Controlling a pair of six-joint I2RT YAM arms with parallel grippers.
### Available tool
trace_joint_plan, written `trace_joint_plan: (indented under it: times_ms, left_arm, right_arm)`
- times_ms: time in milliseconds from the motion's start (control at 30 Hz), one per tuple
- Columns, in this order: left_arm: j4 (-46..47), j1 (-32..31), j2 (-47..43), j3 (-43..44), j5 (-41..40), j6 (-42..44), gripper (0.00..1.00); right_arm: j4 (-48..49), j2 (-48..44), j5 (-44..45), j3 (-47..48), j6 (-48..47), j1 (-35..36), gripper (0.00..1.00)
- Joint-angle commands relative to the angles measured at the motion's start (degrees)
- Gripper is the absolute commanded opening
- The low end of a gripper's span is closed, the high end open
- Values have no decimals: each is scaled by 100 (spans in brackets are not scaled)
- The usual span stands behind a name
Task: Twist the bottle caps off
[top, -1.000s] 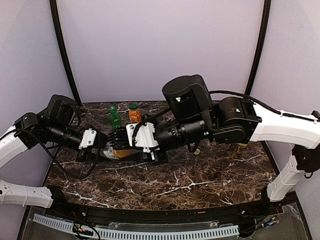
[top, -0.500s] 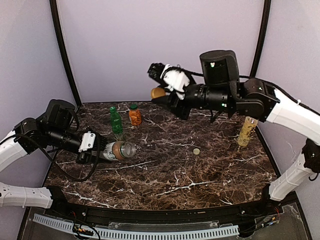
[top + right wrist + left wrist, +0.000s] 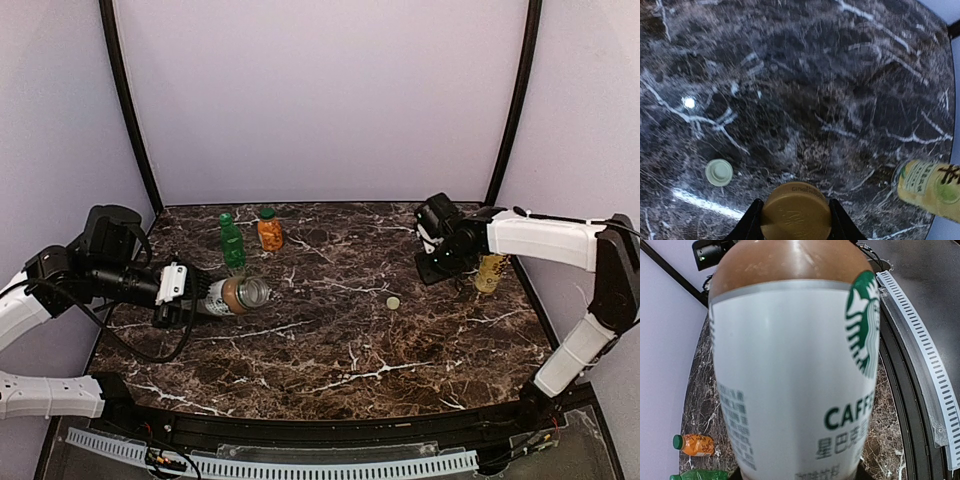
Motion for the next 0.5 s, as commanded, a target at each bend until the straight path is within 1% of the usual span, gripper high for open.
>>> trace_joint_plan:
  times_ms: [0, 167, 333, 367, 400, 433, 467]
  left_arm:
    - [208, 13, -79, -129, -51, -185, 3]
    - [338, 14, -99, -153, -51, -296, 3]
    - [394, 20, -114, -137, -63, -380, 3]
    - [406, 21, -117, -136, -73, -382, 3]
    - [413, 24, -125, -136, -79, -381, 3]
    - [422, 23, -126, -136, -88, -382, 3]
    - [425, 29, -127, -136, -96, -381, 3]
  right_arm:
    - [58, 130, -326, -688, 764, -77, 0]
    - [381, 467, -853, -1213, 1027, -84, 0]
    - [452, 626, -931, -1328, 1180, -83, 0]
    - [430, 643, -926, -1319, 1169, -84, 4]
    - [389, 659, -921, -1294, 1167, -83, 13]
    - [343, 677, -918, -1265, 1154, -78, 29]
    - [288, 685, -925, -1232, 1150, -75, 38]
